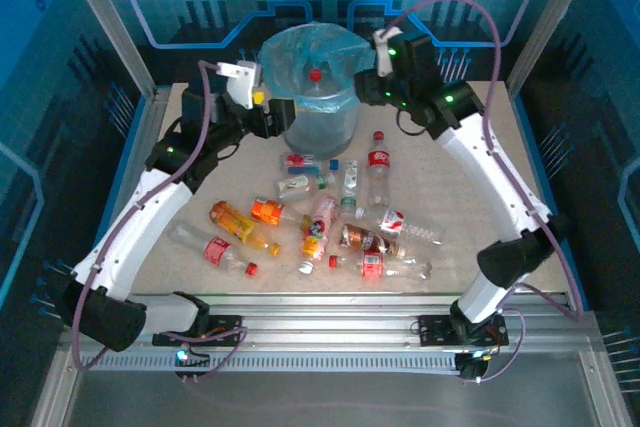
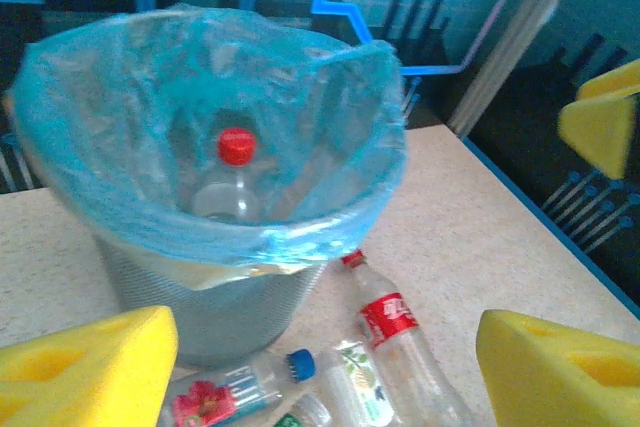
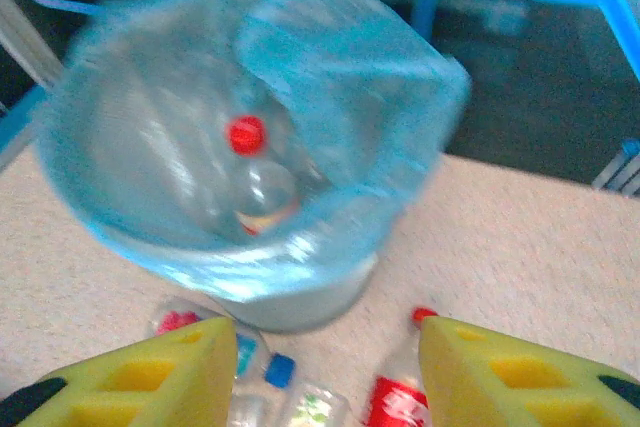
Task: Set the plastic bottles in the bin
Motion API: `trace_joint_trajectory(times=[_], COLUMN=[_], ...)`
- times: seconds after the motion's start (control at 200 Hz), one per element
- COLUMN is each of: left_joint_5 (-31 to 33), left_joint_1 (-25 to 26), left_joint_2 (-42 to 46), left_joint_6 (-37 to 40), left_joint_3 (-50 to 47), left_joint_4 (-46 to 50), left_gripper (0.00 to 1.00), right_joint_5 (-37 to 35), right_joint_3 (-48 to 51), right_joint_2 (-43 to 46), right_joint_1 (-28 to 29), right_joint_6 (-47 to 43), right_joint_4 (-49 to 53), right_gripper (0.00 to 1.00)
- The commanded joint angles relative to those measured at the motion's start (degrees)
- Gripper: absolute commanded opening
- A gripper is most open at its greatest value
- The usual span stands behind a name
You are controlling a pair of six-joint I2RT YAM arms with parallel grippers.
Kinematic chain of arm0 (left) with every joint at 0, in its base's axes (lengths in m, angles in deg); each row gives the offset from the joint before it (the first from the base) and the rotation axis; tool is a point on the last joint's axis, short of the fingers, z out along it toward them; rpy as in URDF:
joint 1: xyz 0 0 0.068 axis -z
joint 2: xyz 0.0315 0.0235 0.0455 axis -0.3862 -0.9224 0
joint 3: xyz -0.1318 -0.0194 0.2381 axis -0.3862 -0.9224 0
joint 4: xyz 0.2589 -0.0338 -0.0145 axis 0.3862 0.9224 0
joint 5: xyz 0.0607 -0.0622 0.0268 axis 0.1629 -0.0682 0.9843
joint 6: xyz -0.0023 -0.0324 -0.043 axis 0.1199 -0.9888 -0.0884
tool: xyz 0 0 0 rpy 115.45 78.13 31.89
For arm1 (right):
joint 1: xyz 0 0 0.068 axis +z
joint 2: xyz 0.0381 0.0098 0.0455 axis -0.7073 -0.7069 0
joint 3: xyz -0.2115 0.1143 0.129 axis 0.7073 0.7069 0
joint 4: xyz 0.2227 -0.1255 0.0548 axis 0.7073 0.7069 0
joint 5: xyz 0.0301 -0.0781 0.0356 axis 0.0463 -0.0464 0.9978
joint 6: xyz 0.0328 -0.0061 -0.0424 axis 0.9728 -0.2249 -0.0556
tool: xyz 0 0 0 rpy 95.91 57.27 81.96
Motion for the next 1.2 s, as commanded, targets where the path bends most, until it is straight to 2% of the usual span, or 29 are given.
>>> trace_joint_trajectory(times=[0.0, 0.23, 0.345, 0.495, 0.735, 1.196], left_joint_5=[2.67, 6.97, 8.47, 9.51, 9.79, 10.39], left_joint_1=[4.76, 15.80, 20.11, 24.13, 27.58, 27.70], left_joint_2=[-0.39, -2.65, -4.79, -8.47, -15.30, -23.03], left_joint_6=[1.73, 1.60, 0.96, -0.71, -2.81, -3.26], left_joint_3=[1.74, 0.99, 0.65, 0.80, 1.87, 5.26], left_joint_4=[1.48, 1.33, 0.95, 0.67, 0.07, 1.84], left_gripper=[0.78, 0.77, 0.77, 0.76, 0.75, 0.74], right_joint_5=[4.06, 6.53, 9.86, 13.51, 19.27, 25.13], right_joint_3=[8.93, 25.18, 30.20, 32.16, 29.55, 8.44], right_joint_2=[4.41, 9.79, 8.71, 4.56, -4.84, -28.50], right_joint_1=[-4.53, -9.52, -11.88, -14.44, -18.48, -19.47], right_joint_6=[4.34, 4.58, 4.85, 4.15, 6.09, 5.60], right_joint_4=[-0.90, -7.62, -9.95, -12.00, -15.02, -9.40], right_gripper=[0.53, 0.54, 0.54, 0.53, 0.52, 0.51])
